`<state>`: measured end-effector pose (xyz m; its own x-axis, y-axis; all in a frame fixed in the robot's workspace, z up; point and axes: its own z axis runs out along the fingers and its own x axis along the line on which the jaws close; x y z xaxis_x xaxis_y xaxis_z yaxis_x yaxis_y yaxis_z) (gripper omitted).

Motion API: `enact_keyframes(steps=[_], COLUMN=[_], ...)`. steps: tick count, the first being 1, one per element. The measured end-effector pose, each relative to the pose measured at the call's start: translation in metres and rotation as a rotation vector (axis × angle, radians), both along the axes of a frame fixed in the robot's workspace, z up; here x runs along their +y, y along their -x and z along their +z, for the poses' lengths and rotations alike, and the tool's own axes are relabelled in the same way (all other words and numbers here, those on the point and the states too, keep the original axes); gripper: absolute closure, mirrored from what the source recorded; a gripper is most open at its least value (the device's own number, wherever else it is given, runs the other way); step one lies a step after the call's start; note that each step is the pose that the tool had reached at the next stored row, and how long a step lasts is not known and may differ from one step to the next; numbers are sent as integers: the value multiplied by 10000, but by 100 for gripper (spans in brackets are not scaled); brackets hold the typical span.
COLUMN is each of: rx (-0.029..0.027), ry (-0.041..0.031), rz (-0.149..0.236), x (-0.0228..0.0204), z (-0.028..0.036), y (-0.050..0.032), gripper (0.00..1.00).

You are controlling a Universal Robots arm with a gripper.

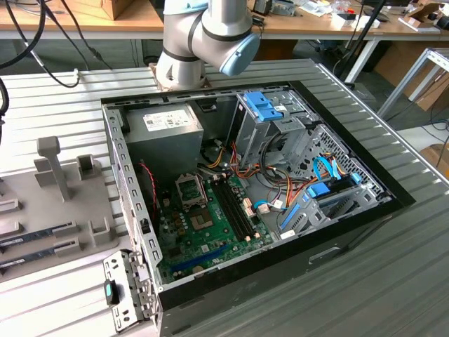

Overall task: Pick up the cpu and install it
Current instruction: 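Pick up the cpu and move it towards the insertion slot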

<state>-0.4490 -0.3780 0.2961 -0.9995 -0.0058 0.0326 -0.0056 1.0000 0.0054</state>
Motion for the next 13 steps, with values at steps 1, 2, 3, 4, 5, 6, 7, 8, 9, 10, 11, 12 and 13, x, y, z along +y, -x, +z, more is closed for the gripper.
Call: enact_keyframes(steps=[1, 2, 3, 4, 5, 6, 7, 8, 9, 10, 11, 12, 13], rx=[0, 0, 0, -1, -1, -1, 0, -1, -1, 0, 0, 0, -1], ry=[0, 0, 0, 0, 0, -1, 0, -1, 0, 1, 1, 1, 1], rz=[0, 1, 0, 0, 0, 0, 0, 0, 0, 1, 0, 0, 0], x=[0, 0, 0, 0, 0, 0, 0, 0, 0, 0, 0, 0, 0], z=[6, 11, 13, 18, 21, 24, 31, 35, 41, 46, 49, 53, 56], y=[0, 0, 0, 0, 0, 0, 0, 0, 0, 0, 0, 0, 0], gripper=[53, 53, 53, 53, 53, 53, 53, 53, 53, 53, 53, 53, 53])
